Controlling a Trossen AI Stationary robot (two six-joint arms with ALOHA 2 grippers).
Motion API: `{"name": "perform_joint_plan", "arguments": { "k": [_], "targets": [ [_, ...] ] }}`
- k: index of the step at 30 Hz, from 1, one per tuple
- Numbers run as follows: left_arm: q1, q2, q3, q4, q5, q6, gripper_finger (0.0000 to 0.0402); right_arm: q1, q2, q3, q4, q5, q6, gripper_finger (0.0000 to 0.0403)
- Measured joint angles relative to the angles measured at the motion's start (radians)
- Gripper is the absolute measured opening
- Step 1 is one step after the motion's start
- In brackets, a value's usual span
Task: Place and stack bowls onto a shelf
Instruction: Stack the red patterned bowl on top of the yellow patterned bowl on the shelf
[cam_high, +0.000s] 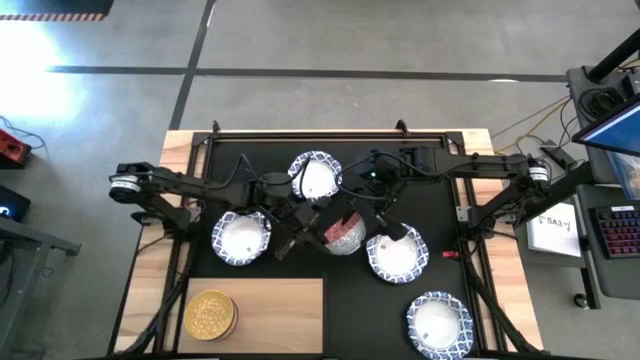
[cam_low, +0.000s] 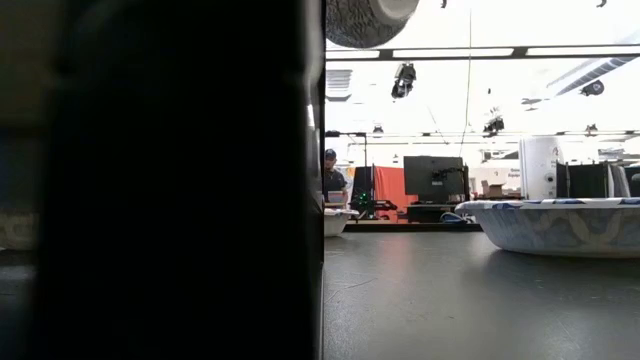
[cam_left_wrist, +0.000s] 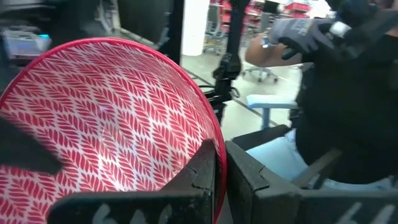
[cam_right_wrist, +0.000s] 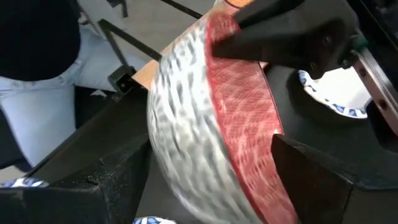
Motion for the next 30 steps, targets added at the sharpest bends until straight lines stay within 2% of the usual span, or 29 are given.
{"name": "perform_joint_plan", "arguments": {
  "k": [3, 8, 16, 18, 22, 30],
  "targets": [
    [-0.003, 0.0, 0.0, 0.002, 0.014, 0.0, 0.0, -0.001, 0.0, 0.0, -0.004, -0.043, -0.027, 0.0333],
    [-0.002, 0.0, 0.0, 0.005, 0.007, -0.003, 0.0, -0.005, 0.0, 0.0, -0.01, -0.05, -0.03, 0.0354],
    [-0.001, -0.002, 0.0, 0.003, 0.0, -0.027, 0.0, -0.008, -0.003, 0.032, -0.056, -0.054, -0.031, 0.0359],
    [0.001, -0.006, 0.001, -0.009, 0.0, -0.037, 0.0, -0.009, -0.004, 0.057, -0.09, -0.008, -0.031, 0.0359],
    [0.006, -0.019, 0.001, -0.069, -0.023, -0.063, 0.0, -0.01, -0.005, 0.115, -0.171, 0.157, -0.054, 0.0359],
    [0.008, -0.115, 0.001, -0.294, -0.249, -0.169, 0.0, -0.01, -0.006, 0.175, -0.253, 0.376, -0.004, 0.0359]
  ]
}}
